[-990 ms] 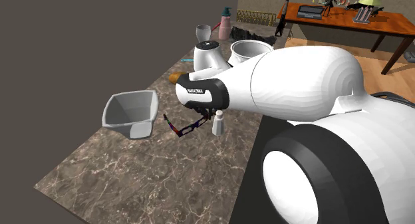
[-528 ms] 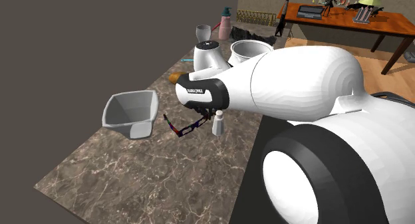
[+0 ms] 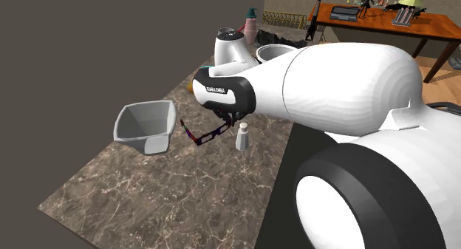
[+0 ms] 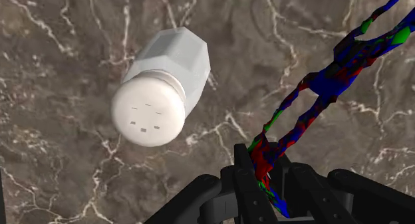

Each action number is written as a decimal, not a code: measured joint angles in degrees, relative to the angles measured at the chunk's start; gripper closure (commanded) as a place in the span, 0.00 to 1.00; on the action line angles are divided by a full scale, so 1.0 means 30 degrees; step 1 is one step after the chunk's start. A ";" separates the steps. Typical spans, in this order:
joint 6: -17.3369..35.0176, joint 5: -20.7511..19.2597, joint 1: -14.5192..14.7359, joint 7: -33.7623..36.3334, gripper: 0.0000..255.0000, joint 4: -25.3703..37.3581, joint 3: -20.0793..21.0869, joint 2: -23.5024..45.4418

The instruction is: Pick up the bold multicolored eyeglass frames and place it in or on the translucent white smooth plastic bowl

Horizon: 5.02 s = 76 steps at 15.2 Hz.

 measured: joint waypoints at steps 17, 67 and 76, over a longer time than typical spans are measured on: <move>-0.4094 0.0513 -0.0005 -0.0446 1.00 0.3247 0.0162 -0.0880; -0.5988 -0.1367 0.4465 0.5913 1.00 0.6462 0.2102 0.1075; -0.6678 -0.1342 0.4541 0.5849 0.00 0.7156 0.2134 0.1117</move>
